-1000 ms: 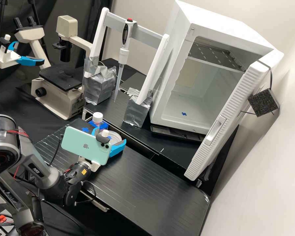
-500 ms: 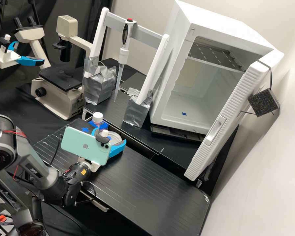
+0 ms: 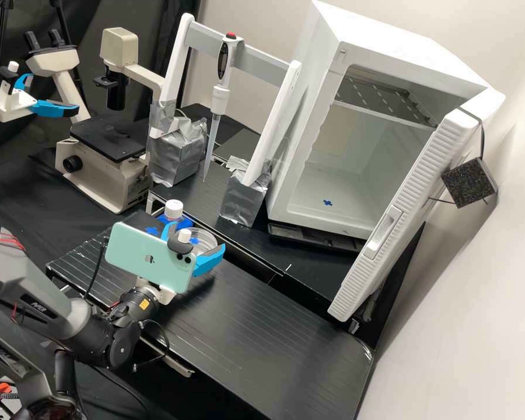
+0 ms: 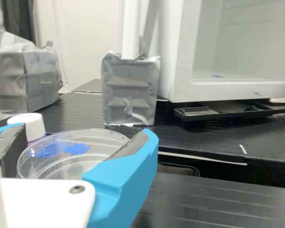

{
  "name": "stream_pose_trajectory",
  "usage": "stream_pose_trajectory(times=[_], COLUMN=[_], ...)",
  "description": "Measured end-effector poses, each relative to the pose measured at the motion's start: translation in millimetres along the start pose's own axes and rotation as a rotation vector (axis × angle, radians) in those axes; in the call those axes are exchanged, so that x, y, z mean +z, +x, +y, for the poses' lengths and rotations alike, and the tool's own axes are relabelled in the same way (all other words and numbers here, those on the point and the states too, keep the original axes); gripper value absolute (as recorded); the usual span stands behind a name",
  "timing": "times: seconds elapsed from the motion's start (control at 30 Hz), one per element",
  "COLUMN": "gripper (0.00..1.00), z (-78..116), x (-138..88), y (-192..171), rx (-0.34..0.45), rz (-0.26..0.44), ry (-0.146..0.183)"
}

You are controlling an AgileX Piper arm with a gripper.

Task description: Open the lid

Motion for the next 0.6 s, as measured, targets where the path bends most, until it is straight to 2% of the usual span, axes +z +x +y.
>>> stream_pose_trajectory(times=[0.1,0.33,0.43,0.6], gripper=[0.0,0.0,0.0,0.0], z=[6.9,20.0,26.1,32.1], x=[-1,1,7,22], y=[-5,-15,-17,-17], rx=[0.053,0.159,0.22,0.297], rz=[-0.015,-0.069,-0.109,-0.174], ry=[0.014,-0.015,0.012,0.101])
